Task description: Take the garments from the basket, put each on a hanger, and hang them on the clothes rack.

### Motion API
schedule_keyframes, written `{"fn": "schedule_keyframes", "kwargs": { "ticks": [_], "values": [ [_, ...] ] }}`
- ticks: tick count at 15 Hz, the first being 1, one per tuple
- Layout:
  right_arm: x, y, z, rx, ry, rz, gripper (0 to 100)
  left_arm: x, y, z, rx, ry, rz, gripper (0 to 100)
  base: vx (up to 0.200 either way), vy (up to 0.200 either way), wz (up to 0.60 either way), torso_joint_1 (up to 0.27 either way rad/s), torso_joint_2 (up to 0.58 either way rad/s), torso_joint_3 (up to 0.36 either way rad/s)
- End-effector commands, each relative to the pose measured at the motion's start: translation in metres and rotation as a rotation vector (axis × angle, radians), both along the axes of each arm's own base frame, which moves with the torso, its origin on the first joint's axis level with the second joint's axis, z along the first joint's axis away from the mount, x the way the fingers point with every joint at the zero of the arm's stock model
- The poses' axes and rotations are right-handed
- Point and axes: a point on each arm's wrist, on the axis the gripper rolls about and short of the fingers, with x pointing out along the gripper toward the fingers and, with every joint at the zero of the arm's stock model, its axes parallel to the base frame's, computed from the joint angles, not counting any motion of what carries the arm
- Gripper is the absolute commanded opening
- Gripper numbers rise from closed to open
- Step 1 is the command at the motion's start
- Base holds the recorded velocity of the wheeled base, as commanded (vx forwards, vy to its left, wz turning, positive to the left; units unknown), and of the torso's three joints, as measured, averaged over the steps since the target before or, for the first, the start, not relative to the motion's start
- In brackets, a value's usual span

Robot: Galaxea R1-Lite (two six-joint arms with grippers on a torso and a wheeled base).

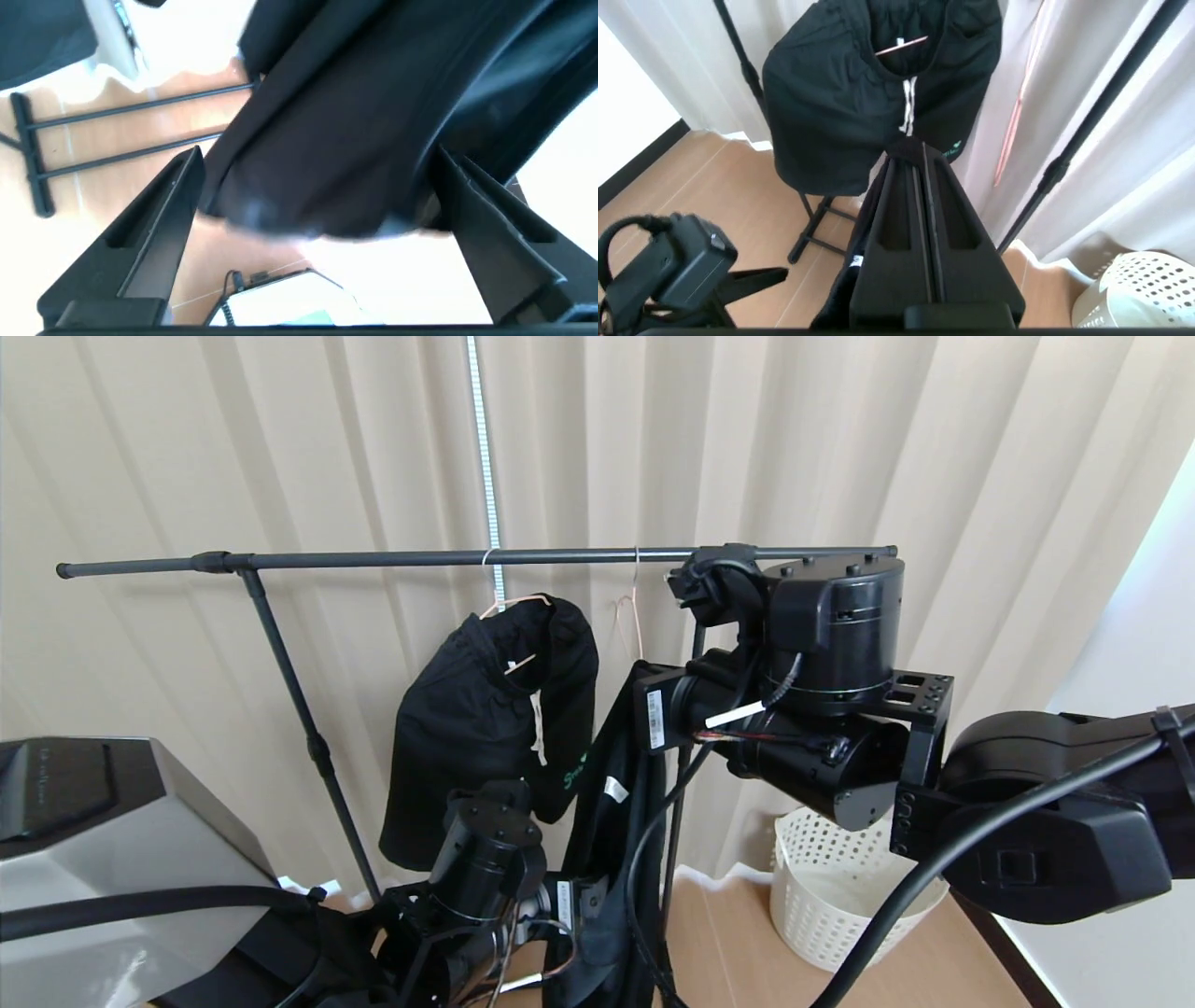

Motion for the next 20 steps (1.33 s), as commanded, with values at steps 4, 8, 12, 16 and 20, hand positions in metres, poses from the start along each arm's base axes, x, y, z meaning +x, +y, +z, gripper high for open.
{"fn": "schedule_keyframes", "kwargs": {
  "ticks": [4,8,12,16,20],
  "values": [
    [0.022,-0.018,0.007,0.015,-0.020,-0.076,0,-0.001,0.001,-0.003,0.015,0.005,0.005,0,0.000,0.000,0.00,0.000,0.00,0.000],
    [0.039,-0.033,0.003,-0.021,-0.038,-0.129,0,0.000,0.012,0.014,0.010,-0.047,0.012,0,0.000,0.000,0.00,0.000,0.00,0.000],
    [0.044,-0.046,-0.002,-0.108,-0.049,-0.143,0,0.012,0.038,0.071,0.042,-0.206,0.031,0,0.000,0.000,0.00,0.000,0.00,0.000],
    [0.036,-0.056,-0.010,-0.230,-0.054,-0.123,0,0.018,0.043,0.150,0.165,-0.105,0.014,0,0.000,0.000,0.00,0.000,0.00,0.000],
    [0.009,-0.075,-0.006,-0.350,-0.080,-0.082,0,0.028,0.022,0.184,0.217,0.020,-0.011,0,0.000,0.000,0.00,0.000,0.00,0.000]
  ]
}}
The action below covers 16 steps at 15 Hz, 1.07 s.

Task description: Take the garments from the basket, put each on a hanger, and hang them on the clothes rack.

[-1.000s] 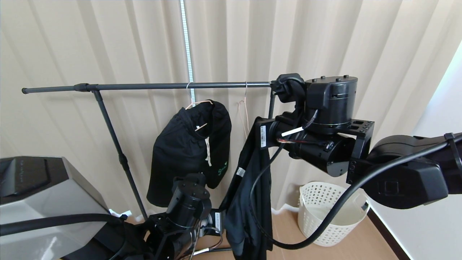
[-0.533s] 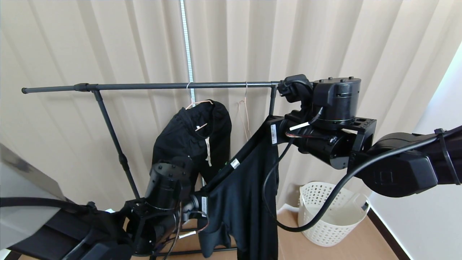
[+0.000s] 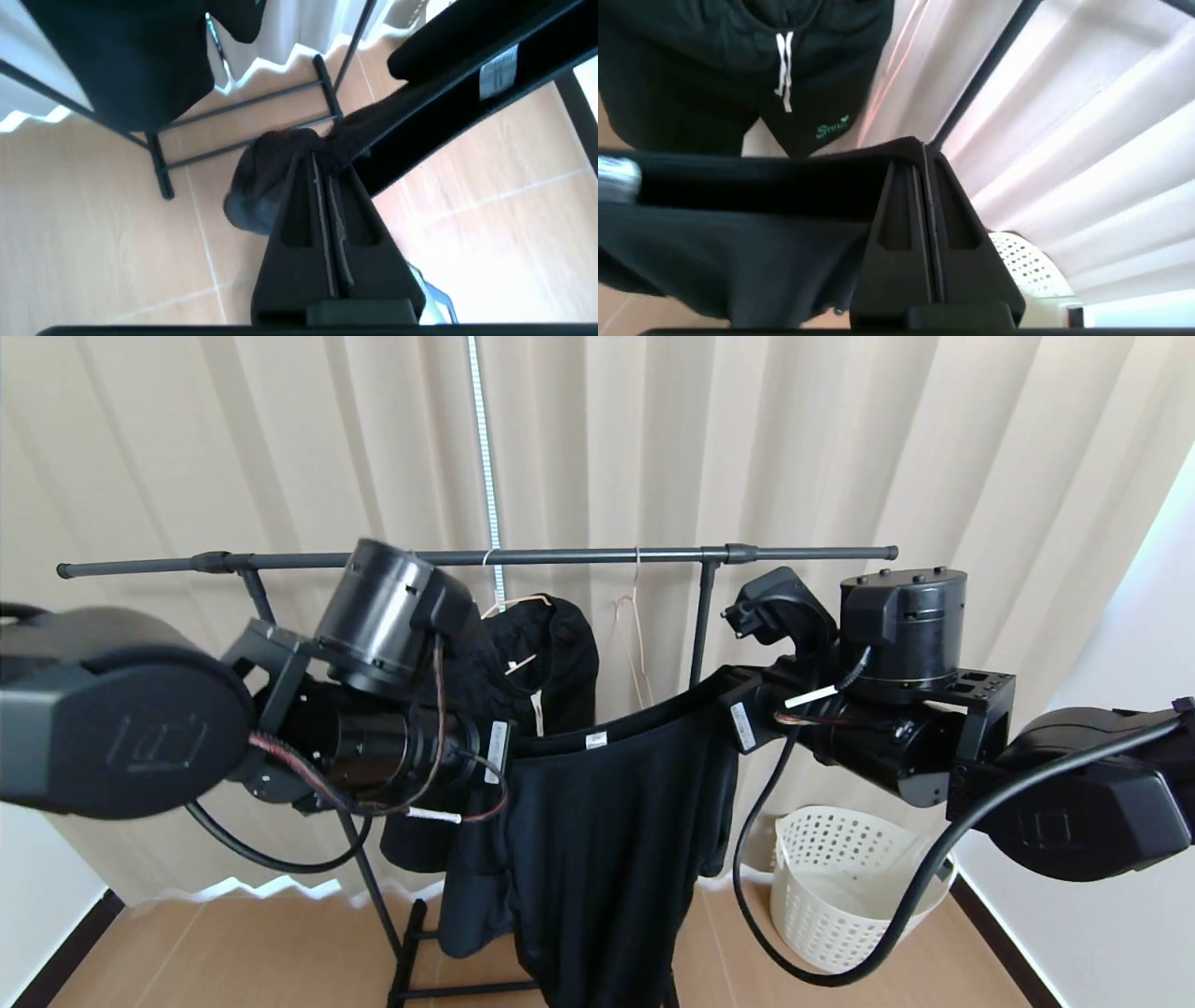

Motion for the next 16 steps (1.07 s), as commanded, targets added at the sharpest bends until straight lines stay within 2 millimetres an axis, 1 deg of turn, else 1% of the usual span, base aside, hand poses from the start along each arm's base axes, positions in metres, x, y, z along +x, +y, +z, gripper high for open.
{"fn": "schedule_keyframes", "kwargs": {
  "ticks": [1,4,6,8,10,11,12,13,15,16],
  "values": [
    [-0.022,-0.015,0.015,-0.025,-0.034,0.017,0,0.010,-0.014,0.019,-0.005,0.003,-0.013,0,0.000,0.000,0.00,0.000,0.00,0.000],
    [-0.030,-0.020,0.029,-0.001,-0.069,0.018,0,0.013,-0.016,0.030,-0.021,-0.035,-0.025,0,0.000,0.000,0.00,0.000,0.00,0.000],
    [-0.040,-0.027,0.038,0.014,-0.092,0.023,0,0.008,-0.014,0.036,-0.031,-0.045,-0.053,0,0.000,0.000,0.00,0.000,0.00,0.000],
    [-0.047,-0.030,0.039,0.011,-0.086,0.044,0,0.007,-0.014,0.036,-0.056,-0.030,-0.083,0,0.000,0.000,0.00,0.000,0.00,0.000],
    [-0.057,-0.029,0.044,0.011,-0.074,0.085,0,0.011,-0.015,0.037,-0.058,-0.039,-0.087,0,0.000,0.000,0.00,0.000,0.00,0.000],
    [-0.058,-0.030,0.044,0.011,-0.074,0.087,0,0.012,-0.015,0.038,-0.057,-0.042,-0.088,0,0.000,0.000,0.00,0.000,0.00,0.000],
    [-0.065,-0.030,0.044,-0.004,-0.045,0.115,0,0.026,-0.014,0.044,-0.042,-0.079,-0.098,0,0.000,0.000,0.00,0.000,0.00,0.000],
    [-0.074,-0.027,0.046,-0.004,-0.030,0.172,0,0.033,-0.015,0.053,-0.066,-0.105,-0.115,0,0.000,0.000,0.00,0.000,0.00,0.000],
    [-0.085,-0.022,0.045,-0.011,0.011,0.260,0,0.038,-0.018,0.063,-0.091,-0.134,-0.129,0,0.000,0.000,0.00,0.000,0.00,0.000],
    [-0.095,-0.015,0.043,-0.021,0.044,0.325,0,0.039,-0.019,0.069,-0.101,-0.155,-0.134,0,0.000,0.000,0.00,0.000,0.00,0.000]
  ]
}}
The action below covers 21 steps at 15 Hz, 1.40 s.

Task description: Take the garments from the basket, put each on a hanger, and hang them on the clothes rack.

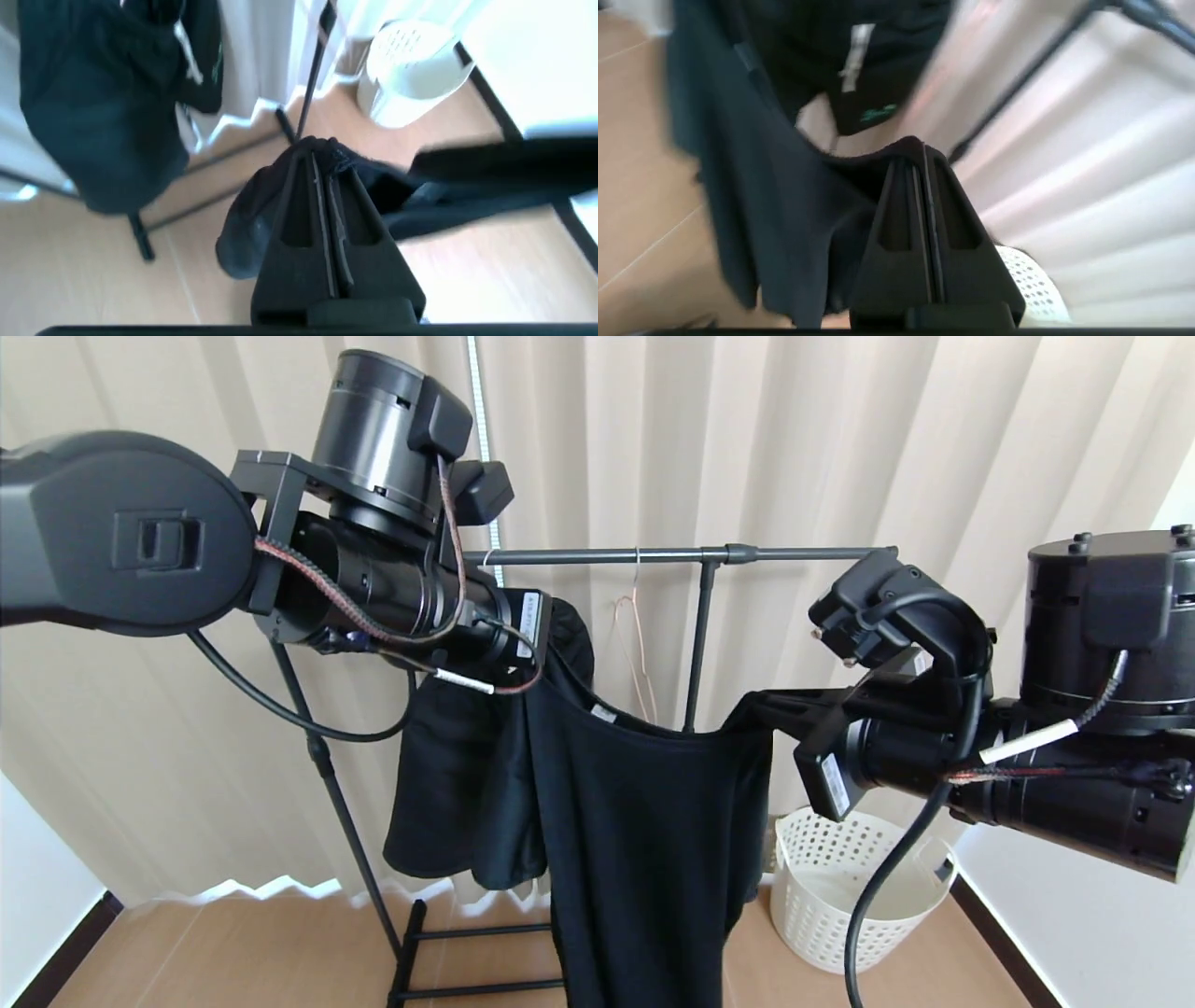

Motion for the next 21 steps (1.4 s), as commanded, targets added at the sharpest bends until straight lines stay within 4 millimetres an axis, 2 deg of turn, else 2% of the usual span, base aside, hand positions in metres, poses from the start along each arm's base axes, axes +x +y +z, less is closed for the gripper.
{"fn": "schedule_keyframes", "kwargs": {
  "ticks": [1,3,5,6,7,10,12,16,18,21],
  "values": [
    [-0.021,0.014,0.003,0.008,0.014,0.103,0,0.009,-0.004,0.003,-0.008,-0.018,-0.003,0,0.000,0.000,0.00,0.000,0.00,0.000],
    [-0.028,0.028,0.000,0.054,0.058,0.136,0,0.011,-0.008,0.001,-0.030,-0.003,-0.050,0,0.000,0.000,0.00,0.000,0.00,0.000],
    [-0.033,0.045,0.004,0.146,0.114,0.148,0,0.017,-0.013,0.009,-0.069,-0.021,-0.097,0,0.000,0.000,0.00,0.000,0.00,0.000],
    [-0.033,0.045,0.004,0.146,0.114,0.148,0,0.017,-0.013,0.009,-0.069,-0.021,-0.097,0,0.000,0.000,0.00,0.000,0.00,0.000],
    [-0.036,0.064,0.004,0.233,0.176,0.158,0,0.023,-0.020,0.016,-0.082,-0.054,-0.110,0,0.000,0.000,0.00,0.000,0.00,0.000],
    [-0.039,0.090,0.005,0.352,0.275,0.157,0,0.023,-0.025,0.013,-0.082,-0.048,-0.125,0,0.000,0.000,0.00,0.000,0.00,0.000],
    [-0.035,0.100,0.004,0.401,0.302,0.136,0,0.025,-0.027,0.010,-0.079,-0.041,-0.126,0,0.000,0.000,0.00,0.000,0.00,0.000],
    [-0.031,0.095,0.000,0.364,0.276,0.115,0,0.023,-0.026,0.007,-0.069,-0.024,-0.121,0,0.000,0.000,0.00,0.000,0.00,0.000],
    [-0.016,0.078,-0.009,0.221,0.207,0.060,0,0.017,-0.021,0.001,-0.046,-0.002,-0.117,0,0.000,0.000,0.00,0.000,0.00,0.000],
    [0.017,0.047,-0.021,0.043,0.110,-0.078,0,0.009,-0.013,-0.007,0.010,0.015,-0.094,0,0.000,0.000,0.00,0.000,0.00,0.000]
  ]
}}
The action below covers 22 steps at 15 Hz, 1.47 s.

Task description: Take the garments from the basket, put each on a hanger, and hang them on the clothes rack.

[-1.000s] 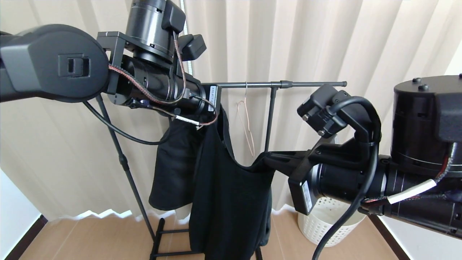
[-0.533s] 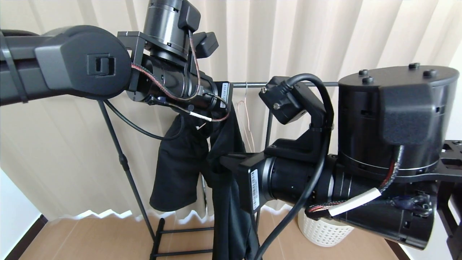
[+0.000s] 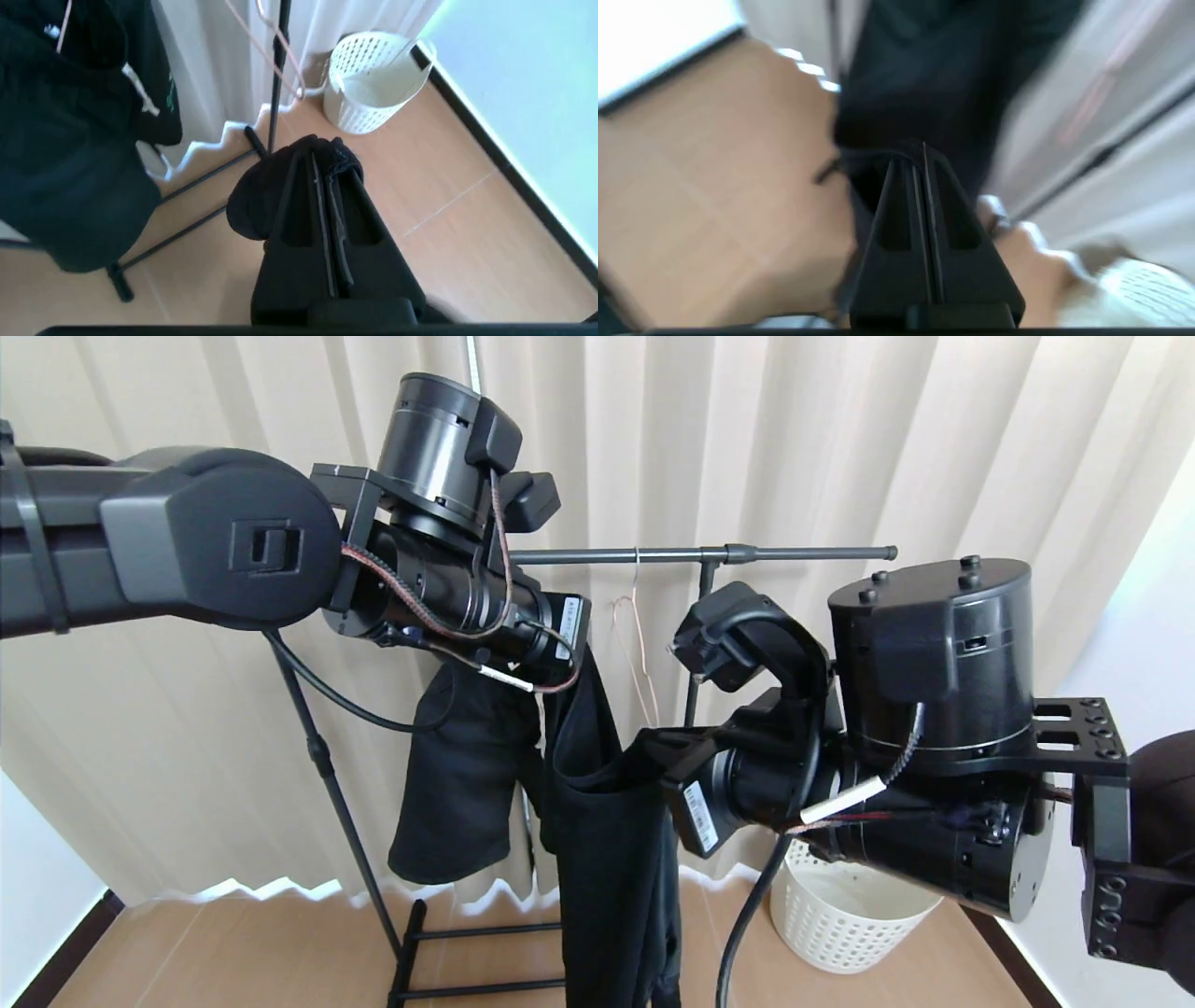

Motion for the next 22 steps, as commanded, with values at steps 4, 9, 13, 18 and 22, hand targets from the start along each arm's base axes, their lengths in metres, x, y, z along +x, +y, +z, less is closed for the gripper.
{"fn": "schedule_keyframes", "kwargs": {
  "ticks": [4,9,13,18,22],
  "values": [
    [0.066,-0.031,-0.023,-0.149,-0.052,-0.233,0,-0.031,0.021,-0.002,0.105,0.024,0.020,0,0.000,0.000,0.00,0.000,0.00,0.000],
    [0.105,-0.016,-0.033,0.001,-0.088,-0.348,0,-0.058,0.027,-0.043,0.199,0.158,-0.018,0,0.000,0.000,0.00,0.000,0.00,0.000],
    [0.124,0.000,-0.029,0.165,-0.070,-0.415,0,-0.083,0.020,-0.066,0.199,0.261,-0.039,0,0.000,0.000,0.00,0.000,0.00,0.000],
    [0.118,0.034,-0.036,0.282,-0.035,-0.423,0,-0.086,-0.020,-0.087,0.027,0.350,-0.028,0,0.000,0.000,0.00,0.000,0.00,0.000],
    [0.116,0.036,-0.034,0.293,-0.041,-0.418,0,-0.088,-0.028,-0.085,-0.034,0.355,-0.016,0,0.000,0.000,0.00,0.000,0.00,0.000]
  ]
}}
